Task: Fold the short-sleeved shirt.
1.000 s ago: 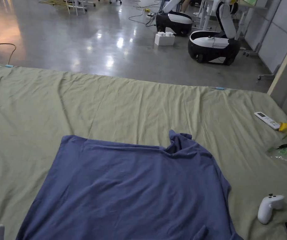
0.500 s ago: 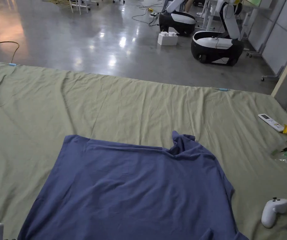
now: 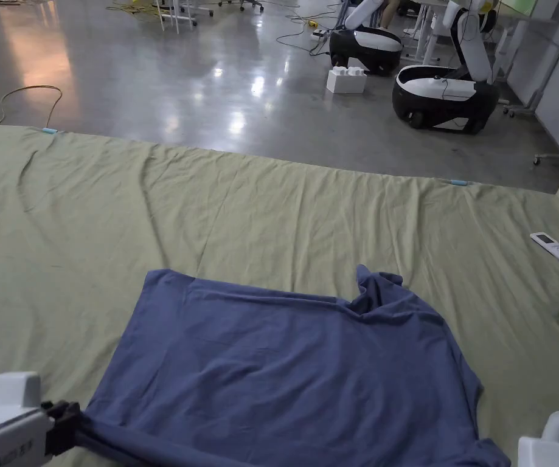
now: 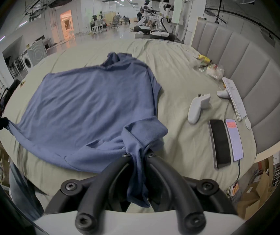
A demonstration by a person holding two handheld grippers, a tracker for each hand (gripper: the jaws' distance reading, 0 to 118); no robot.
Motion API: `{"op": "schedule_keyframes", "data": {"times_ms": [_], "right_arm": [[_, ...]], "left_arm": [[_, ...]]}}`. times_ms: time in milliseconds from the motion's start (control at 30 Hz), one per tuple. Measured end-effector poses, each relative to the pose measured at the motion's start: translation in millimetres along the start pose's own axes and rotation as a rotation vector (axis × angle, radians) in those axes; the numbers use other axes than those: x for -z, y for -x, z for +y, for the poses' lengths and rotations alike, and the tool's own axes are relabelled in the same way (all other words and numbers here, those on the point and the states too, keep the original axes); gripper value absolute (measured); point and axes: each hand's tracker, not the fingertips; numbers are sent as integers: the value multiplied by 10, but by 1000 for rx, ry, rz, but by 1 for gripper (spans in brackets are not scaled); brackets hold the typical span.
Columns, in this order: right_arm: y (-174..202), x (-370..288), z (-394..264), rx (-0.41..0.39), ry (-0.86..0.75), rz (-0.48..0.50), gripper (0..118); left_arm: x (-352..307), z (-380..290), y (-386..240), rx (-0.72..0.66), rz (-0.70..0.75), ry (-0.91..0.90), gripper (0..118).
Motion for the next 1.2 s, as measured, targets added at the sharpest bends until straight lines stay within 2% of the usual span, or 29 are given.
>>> {"op": "schedule_keyframes", "data": {"times_ms": [367, 533, 700, 733, 833, 867, 900, 967, 1067, 1200], "right_arm": [[-73, 858, 874, 62, -10, 18, 9], [70, 1300, 1012, 18, 14, 7, 9], [152, 1529, 962, 7, 50, -7, 10], [172, 1525, 947, 3, 52, -12, 13], [215, 1386, 893, -11, -6, -43, 45], [220, 1321, 885, -7, -35, -43, 55], [184, 1271, 885, 9, -81, -37, 60], [195, 1068, 873, 33, -181, -31, 66], [262, 673, 847, 30, -364, -33, 76], [434, 161, 753, 12, -584, -64, 77]], "left_arm": [[819, 688, -17, -43, 56, -1, 7], [1219, 755, 2, -49, 81, 53, 7], [1350, 742, -53, -40, 81, 82, 7], [1346, 730, -58, -38, 77, 84, 7], [1263, 714, -76, -42, 65, 74, 10], [1212, 706, -91, -43, 59, 56, 20], [1156, 704, -108, -40, 50, 41, 34], [1023, 716, -159, -33, 32, -3, 64], [737, 718, -335, 23, -13, -92, 65], [325, 679, -625, 95, -31, -248, 63]]}}
